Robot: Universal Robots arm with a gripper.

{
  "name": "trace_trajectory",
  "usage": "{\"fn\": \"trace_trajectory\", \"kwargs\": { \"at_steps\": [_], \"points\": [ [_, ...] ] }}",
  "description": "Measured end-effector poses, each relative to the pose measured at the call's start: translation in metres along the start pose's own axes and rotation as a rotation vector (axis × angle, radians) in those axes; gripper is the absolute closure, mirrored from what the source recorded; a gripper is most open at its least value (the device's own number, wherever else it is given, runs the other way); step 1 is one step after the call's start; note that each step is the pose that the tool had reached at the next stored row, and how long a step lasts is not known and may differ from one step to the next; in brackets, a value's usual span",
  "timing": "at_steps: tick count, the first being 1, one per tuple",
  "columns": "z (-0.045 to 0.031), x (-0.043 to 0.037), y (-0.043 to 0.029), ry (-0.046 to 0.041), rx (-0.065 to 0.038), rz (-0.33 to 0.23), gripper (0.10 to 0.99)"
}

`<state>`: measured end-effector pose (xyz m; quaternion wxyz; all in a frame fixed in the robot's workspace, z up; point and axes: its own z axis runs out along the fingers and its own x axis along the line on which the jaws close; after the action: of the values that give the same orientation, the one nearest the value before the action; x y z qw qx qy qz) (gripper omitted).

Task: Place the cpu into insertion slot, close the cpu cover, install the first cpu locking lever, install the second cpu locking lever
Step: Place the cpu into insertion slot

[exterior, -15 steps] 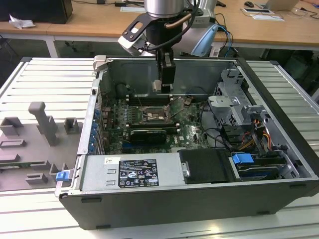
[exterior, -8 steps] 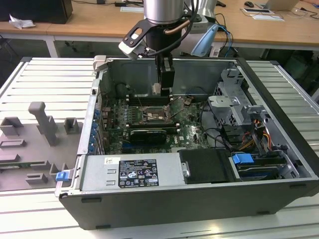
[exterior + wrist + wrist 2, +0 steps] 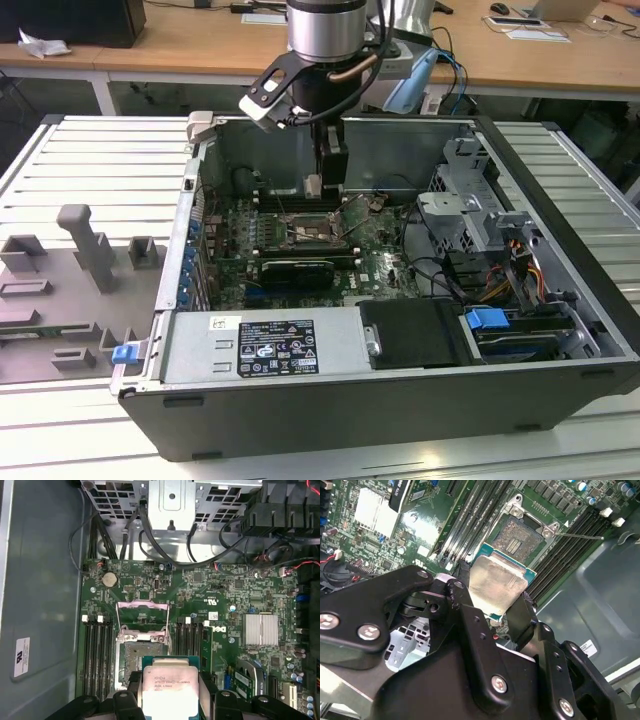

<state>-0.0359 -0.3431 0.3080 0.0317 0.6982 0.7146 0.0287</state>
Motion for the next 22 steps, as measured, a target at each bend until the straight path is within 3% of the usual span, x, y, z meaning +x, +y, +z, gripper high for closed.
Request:
{"fn": "trace_trajectory", "kwargs": {
  "at_steps": [11, 22],
  "points": [
    [0.0111, 0.001, -0.001, -0.0006, 0.0, 0.0, 0.549],
    [0.038, 0.0014, -0.0034, 0.0003, 0.0, -0.007, 0.549]
  ]
}}
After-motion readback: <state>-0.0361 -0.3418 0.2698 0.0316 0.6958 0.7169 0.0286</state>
